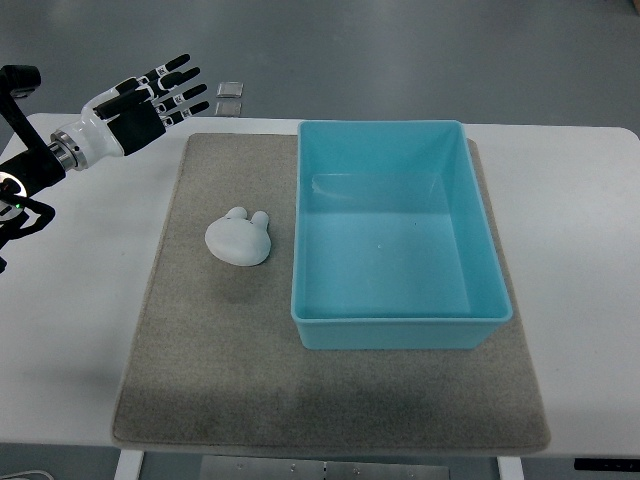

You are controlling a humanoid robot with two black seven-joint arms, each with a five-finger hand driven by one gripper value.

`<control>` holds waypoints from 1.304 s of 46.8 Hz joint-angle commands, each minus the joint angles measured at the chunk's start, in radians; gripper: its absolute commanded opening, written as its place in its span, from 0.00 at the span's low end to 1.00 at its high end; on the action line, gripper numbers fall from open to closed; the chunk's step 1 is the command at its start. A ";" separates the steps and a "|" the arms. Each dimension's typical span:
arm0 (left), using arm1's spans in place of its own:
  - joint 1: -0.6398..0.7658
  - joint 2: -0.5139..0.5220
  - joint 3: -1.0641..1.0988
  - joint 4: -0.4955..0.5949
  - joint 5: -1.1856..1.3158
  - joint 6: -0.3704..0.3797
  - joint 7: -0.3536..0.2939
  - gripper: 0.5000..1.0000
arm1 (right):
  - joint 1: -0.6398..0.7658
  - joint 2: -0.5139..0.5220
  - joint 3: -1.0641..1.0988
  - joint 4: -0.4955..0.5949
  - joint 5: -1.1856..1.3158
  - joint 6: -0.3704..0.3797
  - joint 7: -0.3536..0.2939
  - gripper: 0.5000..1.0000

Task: Place white toy into blue box with left hand
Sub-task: 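Move the open left hand toward the white rabbit toy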

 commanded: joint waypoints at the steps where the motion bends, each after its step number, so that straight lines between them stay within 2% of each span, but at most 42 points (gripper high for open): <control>1: -0.002 0.000 0.002 0.002 0.000 0.000 0.000 0.99 | 0.000 0.000 0.000 0.000 0.000 0.000 0.000 0.87; 32: -0.019 0.010 0.011 0.042 0.041 0.000 -0.011 0.99 | 0.000 0.000 0.000 0.000 0.000 0.000 0.000 0.87; 38: -0.012 0.021 -0.006 0.035 0.224 0.000 -0.067 0.99 | 0.000 0.000 0.000 0.000 0.000 0.000 0.000 0.87; 44: -0.012 0.038 -0.008 0.029 0.400 0.000 -0.184 0.99 | 0.000 0.000 0.000 0.000 0.000 0.000 0.000 0.87; 47: -0.013 0.061 -0.006 -0.006 0.468 0.000 -0.221 0.99 | 0.000 0.000 0.000 0.000 0.000 0.000 0.000 0.87; 59: -0.007 0.176 0.009 -0.188 0.713 0.000 -0.276 0.99 | 0.002 0.000 0.000 0.000 0.000 0.000 0.000 0.87; 61: -0.002 0.188 0.009 -0.207 0.747 0.020 -0.284 0.99 | 0.000 0.000 0.000 0.000 0.000 0.000 0.000 0.87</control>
